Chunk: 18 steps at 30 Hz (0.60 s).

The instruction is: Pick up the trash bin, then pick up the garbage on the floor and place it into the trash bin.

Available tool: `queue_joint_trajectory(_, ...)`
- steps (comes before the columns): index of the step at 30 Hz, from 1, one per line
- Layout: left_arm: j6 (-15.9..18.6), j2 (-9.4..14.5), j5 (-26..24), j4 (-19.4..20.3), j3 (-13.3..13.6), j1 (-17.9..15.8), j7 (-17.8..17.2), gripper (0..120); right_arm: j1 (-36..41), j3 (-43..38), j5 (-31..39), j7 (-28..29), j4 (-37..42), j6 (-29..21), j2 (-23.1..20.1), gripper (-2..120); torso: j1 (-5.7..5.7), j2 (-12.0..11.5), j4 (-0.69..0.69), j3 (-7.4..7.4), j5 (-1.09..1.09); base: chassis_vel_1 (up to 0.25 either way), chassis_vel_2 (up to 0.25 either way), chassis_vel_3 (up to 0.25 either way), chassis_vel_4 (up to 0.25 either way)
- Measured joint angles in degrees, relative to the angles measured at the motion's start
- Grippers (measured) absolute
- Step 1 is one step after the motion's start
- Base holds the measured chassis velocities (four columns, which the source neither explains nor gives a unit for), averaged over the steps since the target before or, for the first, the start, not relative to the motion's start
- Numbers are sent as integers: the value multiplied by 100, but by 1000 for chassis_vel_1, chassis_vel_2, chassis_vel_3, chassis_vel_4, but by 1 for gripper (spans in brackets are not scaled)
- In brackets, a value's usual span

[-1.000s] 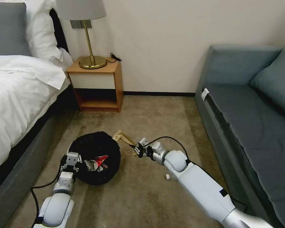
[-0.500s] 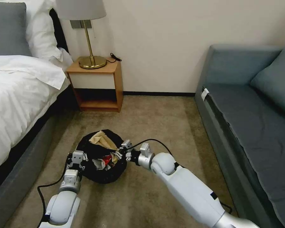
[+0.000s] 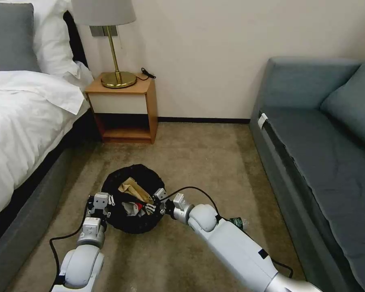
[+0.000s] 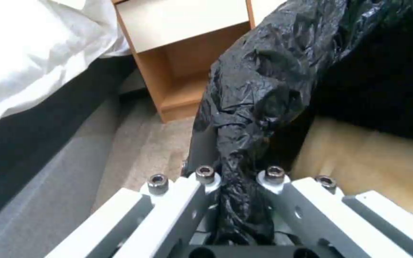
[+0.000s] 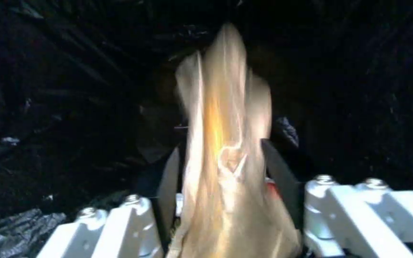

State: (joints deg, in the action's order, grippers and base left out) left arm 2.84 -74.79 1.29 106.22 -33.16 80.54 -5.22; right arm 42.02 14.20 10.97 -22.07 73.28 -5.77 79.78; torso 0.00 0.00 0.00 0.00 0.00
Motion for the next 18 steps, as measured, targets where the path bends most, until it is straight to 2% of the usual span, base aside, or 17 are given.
queue_joint_trajectory(2,-1,0,0,-12,0,-4,0,2,-6,2,-10,-1,0,2,-6,53,0,0,0,0,0,0,0,0,0)
queue_joint_trajectory(4,-12,1,0,-51,0,-13,1,2,-10,3,-24,-2,3,5,-22,66,0,0,0,0,0,0,0,0,0)
queue_joint_trajectory(5,-12,1,0,-51,0,-13,1,2,-10,3,-24,-2,3,5,-22,66,0,0,0,0,0,0,0,0,0)
queue_joint_trajectory(7,-36,1,1,-91,-5,-19,2,2,-9,-5,-48,-2,12,20,-22,76,0,0,0,0,0,0,0,0,0)
queue_joint_trajectory(10,-57,2,6,-120,-10,-21,3,2,1,-21,-60,-2,43,25,-31,82,0,0,0,0,0,0,0,0,0)
queue_joint_trajectory(13,-97,30,12,-168,-47,-22,4,2,16,-34,-291,-33,220,23,-149,96,0,0,1,0,1,0,0,0,0)
queue_joint_trajectory(18,-114,77,-5,-176,-79,1,8,2,4,-81,-852,-285,368,70,-374,99,0,0,0,0,1,0,0,0,0)
